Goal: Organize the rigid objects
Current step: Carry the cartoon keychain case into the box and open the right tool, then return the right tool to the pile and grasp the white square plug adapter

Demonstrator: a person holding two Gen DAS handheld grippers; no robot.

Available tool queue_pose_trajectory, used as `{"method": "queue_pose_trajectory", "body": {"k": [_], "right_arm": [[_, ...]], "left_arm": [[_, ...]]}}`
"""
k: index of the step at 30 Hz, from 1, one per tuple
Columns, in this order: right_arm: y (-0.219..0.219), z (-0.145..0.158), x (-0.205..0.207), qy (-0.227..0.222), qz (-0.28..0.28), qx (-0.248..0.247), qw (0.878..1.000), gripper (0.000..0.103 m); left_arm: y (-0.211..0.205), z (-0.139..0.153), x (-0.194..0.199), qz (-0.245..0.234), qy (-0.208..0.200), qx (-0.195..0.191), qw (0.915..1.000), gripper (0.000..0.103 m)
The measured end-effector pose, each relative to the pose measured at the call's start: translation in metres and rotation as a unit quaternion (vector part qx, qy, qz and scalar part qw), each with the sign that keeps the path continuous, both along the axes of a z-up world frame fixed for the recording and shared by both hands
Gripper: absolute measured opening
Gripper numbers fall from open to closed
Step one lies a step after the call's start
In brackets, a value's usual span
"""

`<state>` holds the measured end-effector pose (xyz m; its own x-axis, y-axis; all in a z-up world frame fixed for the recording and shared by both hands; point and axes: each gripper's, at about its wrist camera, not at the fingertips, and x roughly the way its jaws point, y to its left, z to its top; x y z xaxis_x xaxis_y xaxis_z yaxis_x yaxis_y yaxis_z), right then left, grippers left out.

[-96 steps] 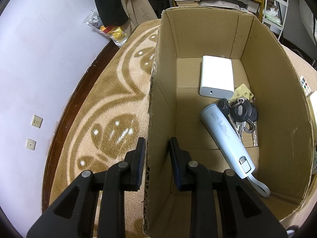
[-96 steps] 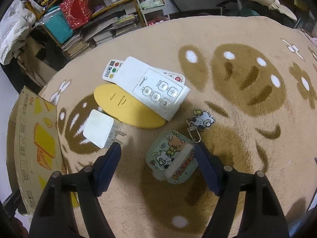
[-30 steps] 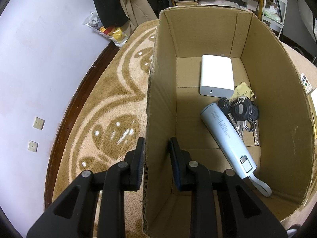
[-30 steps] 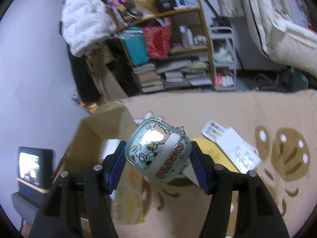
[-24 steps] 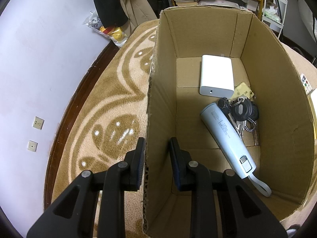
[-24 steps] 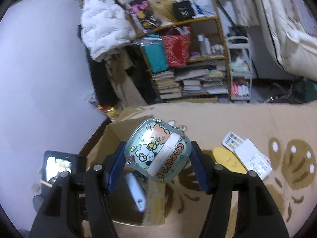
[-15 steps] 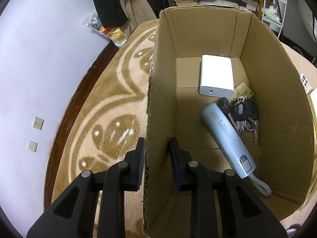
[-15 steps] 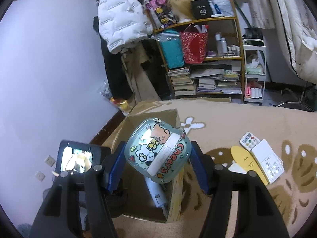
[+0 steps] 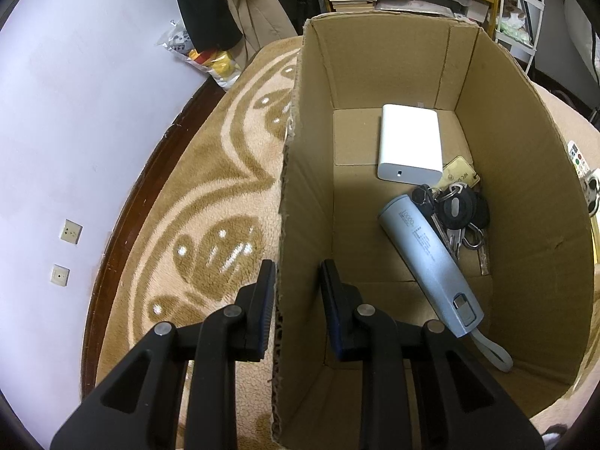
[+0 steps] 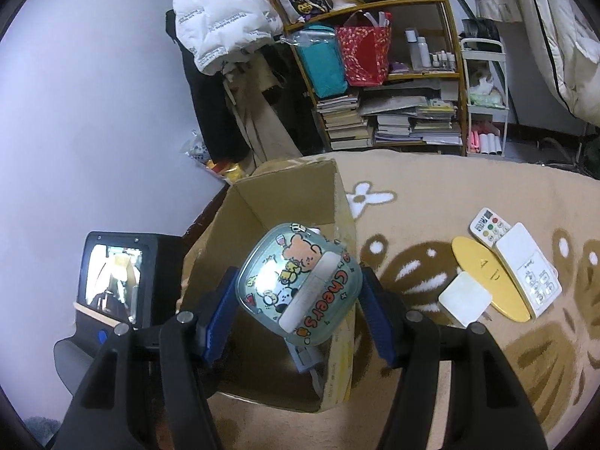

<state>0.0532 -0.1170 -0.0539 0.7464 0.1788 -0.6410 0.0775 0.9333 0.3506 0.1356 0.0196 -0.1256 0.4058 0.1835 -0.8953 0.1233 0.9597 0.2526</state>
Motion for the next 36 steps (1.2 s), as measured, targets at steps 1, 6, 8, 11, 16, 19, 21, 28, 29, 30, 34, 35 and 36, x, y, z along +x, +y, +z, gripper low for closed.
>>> {"method": "queue_pose_trajectory", "body": {"k": [1,6,8,11,16,19,21,28,29,30,34,35,36], "right_arm": [[0.000,0.001,-0.001,-0.004,0.001,0.000,1.000,0.067],[0.007,0.011,-0.002,-0.020,0.011,-0.005,1.000,0.067],[0.009,0.006,0.001,-0.010,0.013,-0.012,1.000,0.067],[0.005,-0.004,0.003,0.005,0.007,0.002,1.000,0.067],[-0.003,0.004,-0.001,-0.011,-0.001,0.007,1.000,0.067],[-0.008,0.006,-0.003,-0.011,-0.016,0.002,1.000,0.078],[-0.015,0.006,-0.005,-0.012,-0.031,-0.001,0.999,0.087],[-0.047,0.004,-0.004,0.012,-0.086,-0.025,0.996,0.093],[-0.051,0.002,-0.005,0.014,-0.090,-0.027,0.995,0.093],[-0.056,0.000,-0.005,0.018,-0.096,-0.030,0.995,0.093],[-0.073,-0.012,-0.007,0.047,-0.126,-0.056,0.989,0.093],[-0.078,-0.016,-0.008,0.058,-0.134,-0.064,0.987,0.093],[-0.083,-0.019,-0.008,0.065,-0.137,-0.066,0.986,0.093]], "left_arm": [[0.000,0.000,0.000,0.000,0.000,0.000,1.0000,0.024],[0.000,0.000,0.000,0.001,0.000,-0.003,1.0000,0.024],[0.001,0.000,0.000,0.001,0.000,-0.004,1.0000,0.024],[0.001,0.001,0.000,0.001,0.001,-0.004,1.0000,0.024],[0.004,0.000,0.001,0.004,0.002,-0.003,1.0000,0.027],[0.004,-0.001,0.001,0.003,0.001,-0.002,1.0000,0.026],[0.004,-0.001,0.001,0.004,0.001,-0.004,1.0000,0.025],[0.008,-0.001,0.003,0.007,0.003,-0.014,0.9999,0.025],[0.008,-0.001,0.003,0.006,0.003,-0.011,0.9999,0.025],[0.007,-0.001,0.002,0.005,0.002,-0.009,0.9999,0.025],[0.007,-0.002,0.002,0.006,0.002,-0.010,0.9999,0.025],[0.006,-0.002,0.002,0.007,0.002,-0.011,0.9999,0.025],[0.006,-0.002,0.002,0.007,0.002,-0.010,0.9999,0.025]]}}
